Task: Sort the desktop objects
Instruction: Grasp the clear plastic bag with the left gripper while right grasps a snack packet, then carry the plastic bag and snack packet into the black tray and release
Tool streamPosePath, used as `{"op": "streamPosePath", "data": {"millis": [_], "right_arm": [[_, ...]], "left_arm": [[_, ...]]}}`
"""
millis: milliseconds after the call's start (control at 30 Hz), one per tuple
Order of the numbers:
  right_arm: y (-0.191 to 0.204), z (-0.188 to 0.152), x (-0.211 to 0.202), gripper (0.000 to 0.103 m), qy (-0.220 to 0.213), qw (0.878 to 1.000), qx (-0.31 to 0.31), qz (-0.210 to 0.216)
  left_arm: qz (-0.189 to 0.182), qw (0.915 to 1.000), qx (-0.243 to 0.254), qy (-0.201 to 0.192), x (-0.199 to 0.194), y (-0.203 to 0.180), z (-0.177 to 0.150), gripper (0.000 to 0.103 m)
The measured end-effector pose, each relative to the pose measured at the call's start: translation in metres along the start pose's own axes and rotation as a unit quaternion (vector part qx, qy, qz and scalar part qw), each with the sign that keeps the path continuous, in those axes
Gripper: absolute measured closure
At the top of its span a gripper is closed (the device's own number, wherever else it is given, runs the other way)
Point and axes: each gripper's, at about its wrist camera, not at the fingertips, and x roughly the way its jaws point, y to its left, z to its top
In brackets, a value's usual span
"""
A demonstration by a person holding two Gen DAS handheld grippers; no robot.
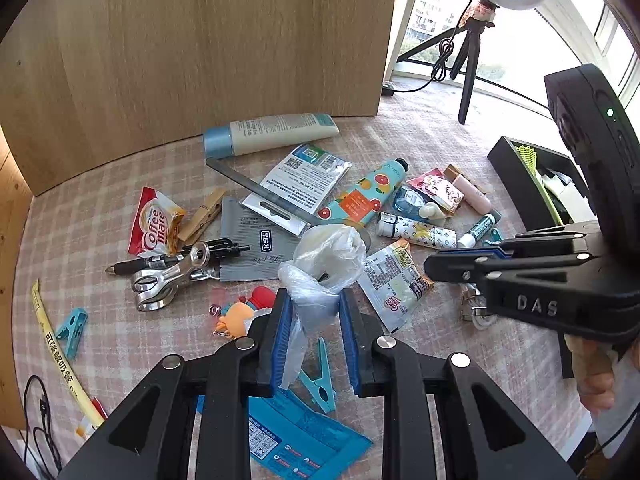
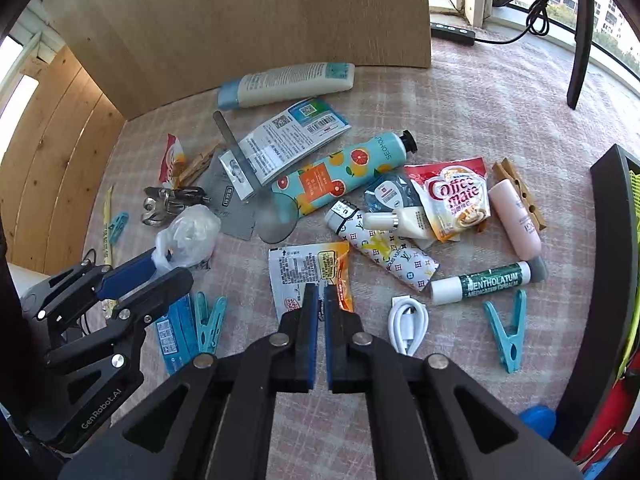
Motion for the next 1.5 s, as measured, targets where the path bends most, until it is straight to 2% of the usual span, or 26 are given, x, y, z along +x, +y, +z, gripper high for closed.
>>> {"op": "streamPosePath", "data": {"millis": [33,67,167,200,300,367,400,433,533,700,867,1000,1067,1233,1367,1500], "right_arm": [[0.008,0.002,0.012,0.050,0.003,1.000,-0.009,-0.009],[0.015,0.002,0.019,0.047,0.001,1.000,-0.020,-0.018],[0.030,0.003,0.029,0.045,0.006,0.998,-0.044,-0.041],[0.035,0.003,0.034,0.041,0.012,0.998,-0.049,-0.045],[0.041,0.005,0.052,0.038,0.037,0.994,-0.062,-0.079],[0.045,0.004,0.052,0.038,0.031,0.993,-0.071,-0.089],[0.045,0.005,0.050,0.045,0.029,0.992,-0.071,-0.096],[0.044,0.005,0.048,0.057,0.028,0.992,-0.069,-0.103],[0.032,0.008,0.039,0.072,0.030,0.994,-0.052,-0.087],[0.015,0.005,0.017,0.074,0.016,0.999,-0.013,-0.050],[-0.004,-0.003,-0.027,0.074,-0.014,1.000,0.009,-0.023],[-0.043,-0.017,-0.071,0.074,-0.046,0.998,0.035,-0.023],[-0.062,-0.023,-0.075,0.074,-0.063,0.996,0.054,-0.023],[-0.116,-0.046,-0.116,0.074,-0.114,0.986,0.103,-0.069],[-0.172,-0.069,-0.150,0.074,-0.136,0.973,0.147,-0.111],[-0.226,-0.097,-0.178,0.074,-0.146,0.959,0.204,-0.130]], "left_arm": [[-0.001,1.0000,-0.003,0.001,0.000,0.001,-0.001,0.081],[-0.001,1.0000,-0.006,0.002,0.000,0.003,-0.001,0.080],[0.000,0.9999,-0.015,0.002,0.000,0.009,-0.004,0.080],[0.000,0.9998,-0.019,0.002,0.000,0.012,-0.005,0.080],[0.002,0.9995,-0.032,0.001,0.000,0.019,-0.007,0.080],[-0.001,0.9993,-0.039,0.001,-0.001,0.024,-0.009,0.080],[-0.001,0.9992,-0.040,0.000,-0.002,0.025,-0.009,0.080],[0.000,0.9992,-0.041,0.000,-0.002,0.026,-0.010,0.080],[0.001,0.9990,-0.044,0.002,-0.001,0.027,-0.011,0.081],[-0.003,0.9990,-0.046,0.000,-0.003,0.021,-0.008,0.081],[-0.011,0.9995,-0.029,-0.011,-0.014,-0.001,0.002,0.081],[-0.031,0.9992,-0.007,-0.023,-0.024,-0.035,0.015,0.081],[-0.046,0.9985,0.008,-0.027,-0.028,-0.058,0.021,0.081],[-0.095,0.9937,0.053,-0.025,-0.031,-0.126,0.033,0.081],[-0.138,0.9853,0.100,-0.012,-0.030,-0.189,0.034,0.081],[-0.179,0.9725,0.149,0.005,-0.030,-0.251,0.025,0.080]]}}
